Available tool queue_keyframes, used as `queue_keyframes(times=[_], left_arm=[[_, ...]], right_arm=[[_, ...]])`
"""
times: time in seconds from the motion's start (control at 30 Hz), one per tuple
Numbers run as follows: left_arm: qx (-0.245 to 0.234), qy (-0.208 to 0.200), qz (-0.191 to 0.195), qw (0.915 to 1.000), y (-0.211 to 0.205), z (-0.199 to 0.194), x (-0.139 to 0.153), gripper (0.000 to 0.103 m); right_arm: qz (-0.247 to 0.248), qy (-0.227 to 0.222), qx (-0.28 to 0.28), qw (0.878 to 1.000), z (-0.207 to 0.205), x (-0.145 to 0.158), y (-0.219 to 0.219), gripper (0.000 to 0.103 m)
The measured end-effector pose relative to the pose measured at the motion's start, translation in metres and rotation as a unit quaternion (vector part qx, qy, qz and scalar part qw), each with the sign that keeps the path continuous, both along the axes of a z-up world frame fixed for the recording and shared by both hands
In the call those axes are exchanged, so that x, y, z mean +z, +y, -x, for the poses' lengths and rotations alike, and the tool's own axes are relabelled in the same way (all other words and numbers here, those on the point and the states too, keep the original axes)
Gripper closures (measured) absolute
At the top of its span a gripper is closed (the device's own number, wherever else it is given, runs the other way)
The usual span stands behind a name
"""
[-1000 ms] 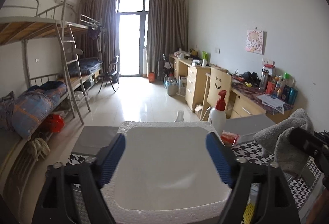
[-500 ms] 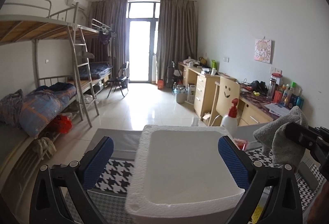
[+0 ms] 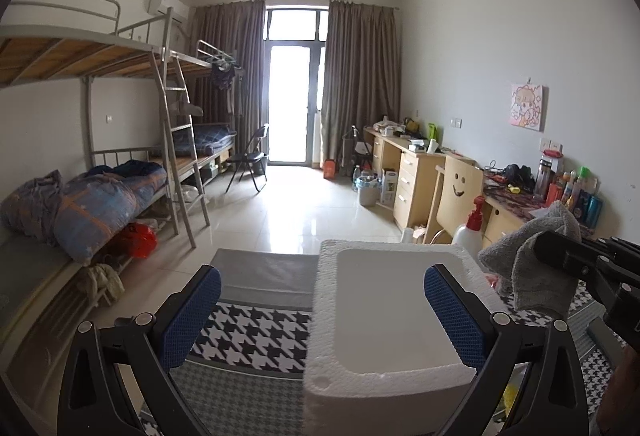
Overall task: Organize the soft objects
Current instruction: 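Carry grey sock over foam box and open right tool to drop it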
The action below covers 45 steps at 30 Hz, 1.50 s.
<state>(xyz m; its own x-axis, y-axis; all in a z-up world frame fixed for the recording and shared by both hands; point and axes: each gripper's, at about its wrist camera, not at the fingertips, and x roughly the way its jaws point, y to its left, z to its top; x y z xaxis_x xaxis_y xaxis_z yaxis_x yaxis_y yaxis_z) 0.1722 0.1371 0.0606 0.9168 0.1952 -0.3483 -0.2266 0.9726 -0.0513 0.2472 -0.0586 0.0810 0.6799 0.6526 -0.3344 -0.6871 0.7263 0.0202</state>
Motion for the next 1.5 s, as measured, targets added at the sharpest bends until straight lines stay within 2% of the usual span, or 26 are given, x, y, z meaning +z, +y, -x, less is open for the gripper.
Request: queue_keyframes(times=[0.4, 0.9, 1.2, 1.23, 1.3, 1.37, 1.43, 1.5], left_arm=[[0.013, -0.005, 0.004, 0.9999, 0.015, 0.017, -0.004, 0.001], [0.026, 0.001, 0.012, 0.9996, 0.027, 0.020, -0.010, 0.001], [0.022, -0.008, 0.020, 0.9995, 0.030, 0.028, -0.011, 0.001], [0.022, -0.008, 0.021, 0.9995, 0.031, 0.029, -0.011, 0.001], [0.022, -0.008, 0.021, 0.9995, 0.032, 0.029, -0.011, 0.001], [0.022, -0.010, 0.020, 0.9995, 0.032, 0.029, -0.011, 0.001], [0.022, -0.010, 0.021, 0.9995, 0.032, 0.030, -0.011, 0.001], [0.021, -0.011, 0.018, 0.9996, 0.031, 0.032, -0.011, 0.001]], right_arm=[[0.014, 0.019, 0.025, 0.999, -0.003, -0.004, 0.019, 0.091], [0.039, 0.038, 0.045, 0.998, -0.007, -0.015, 0.041, 0.091], [0.068, 0.072, 0.037, 0.994, -0.021, -0.026, 0.053, 0.090], [0.069, 0.076, 0.036, 0.994, -0.022, -0.027, 0.053, 0.088], [0.078, 0.082, 0.032, 0.993, -0.024, -0.029, 0.054, 0.075], [0.081, 0.088, 0.034, 0.992, -0.024, -0.031, 0.055, 0.042], [0.079, 0.083, 0.029, 0.993, -0.020, -0.030, 0.053, 0.027], [0.084, 0.073, 0.024, 0.994, -0.015, -0.029, 0.054, 0.021]])
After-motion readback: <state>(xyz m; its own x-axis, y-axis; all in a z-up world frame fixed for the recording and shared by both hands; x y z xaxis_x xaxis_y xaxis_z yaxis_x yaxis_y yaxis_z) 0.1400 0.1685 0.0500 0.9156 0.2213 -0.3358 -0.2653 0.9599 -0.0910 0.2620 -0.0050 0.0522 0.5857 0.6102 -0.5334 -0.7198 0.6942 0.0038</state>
